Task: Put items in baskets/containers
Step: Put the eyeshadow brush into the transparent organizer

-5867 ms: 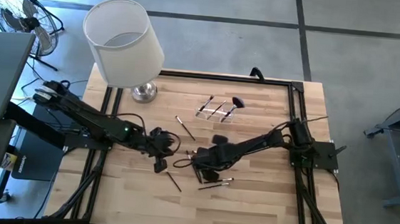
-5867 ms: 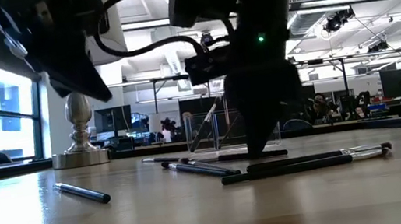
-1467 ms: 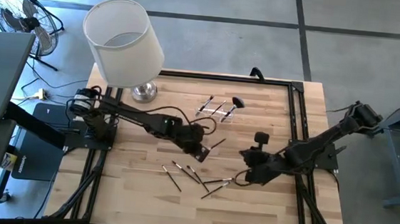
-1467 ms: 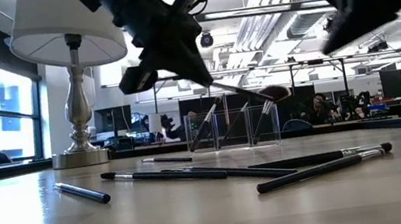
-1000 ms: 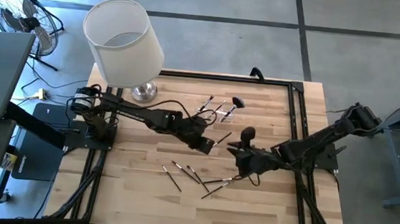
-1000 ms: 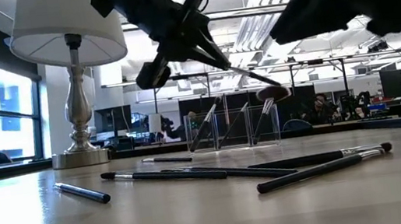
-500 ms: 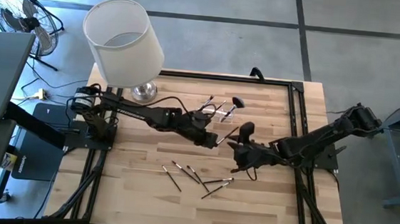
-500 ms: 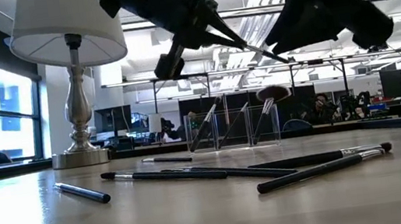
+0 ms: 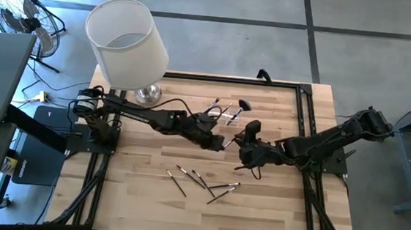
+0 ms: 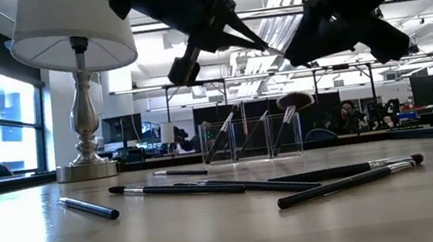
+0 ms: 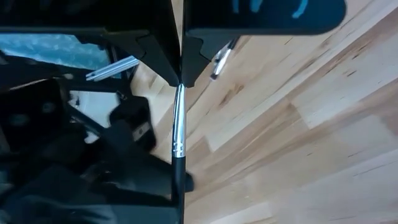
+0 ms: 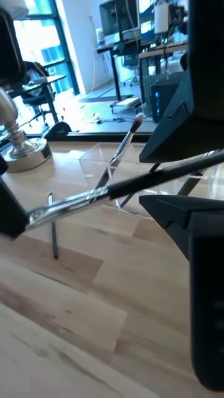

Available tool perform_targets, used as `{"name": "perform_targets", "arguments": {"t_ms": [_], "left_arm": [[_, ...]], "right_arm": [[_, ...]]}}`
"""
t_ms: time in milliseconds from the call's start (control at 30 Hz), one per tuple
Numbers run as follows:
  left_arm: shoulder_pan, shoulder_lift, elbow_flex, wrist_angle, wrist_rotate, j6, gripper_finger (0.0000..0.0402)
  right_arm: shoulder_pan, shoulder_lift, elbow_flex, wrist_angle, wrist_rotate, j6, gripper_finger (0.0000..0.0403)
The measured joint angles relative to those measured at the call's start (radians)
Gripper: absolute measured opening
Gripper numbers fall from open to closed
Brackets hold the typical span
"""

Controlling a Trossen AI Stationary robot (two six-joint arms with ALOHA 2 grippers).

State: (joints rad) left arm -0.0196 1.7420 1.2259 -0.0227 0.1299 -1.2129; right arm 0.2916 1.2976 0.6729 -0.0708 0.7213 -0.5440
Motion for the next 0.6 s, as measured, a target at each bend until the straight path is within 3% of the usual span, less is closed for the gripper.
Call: {"name": "perform_targets", "arguments": {"t_ms": [333,600], "left_arm": [[0.0,0.0,0.0,0.052,0.003,0.001,0.0],[0.0,-0.002,0.001,0.056,-0.005,0.014,0.0]], "right_arm": [[-0.017,0.0,0.0,0.0,-0.001,-0.007,0.008],[-0.017,0.003,-0.002,-0.022,-0.045,0.064,0.0018]]}}
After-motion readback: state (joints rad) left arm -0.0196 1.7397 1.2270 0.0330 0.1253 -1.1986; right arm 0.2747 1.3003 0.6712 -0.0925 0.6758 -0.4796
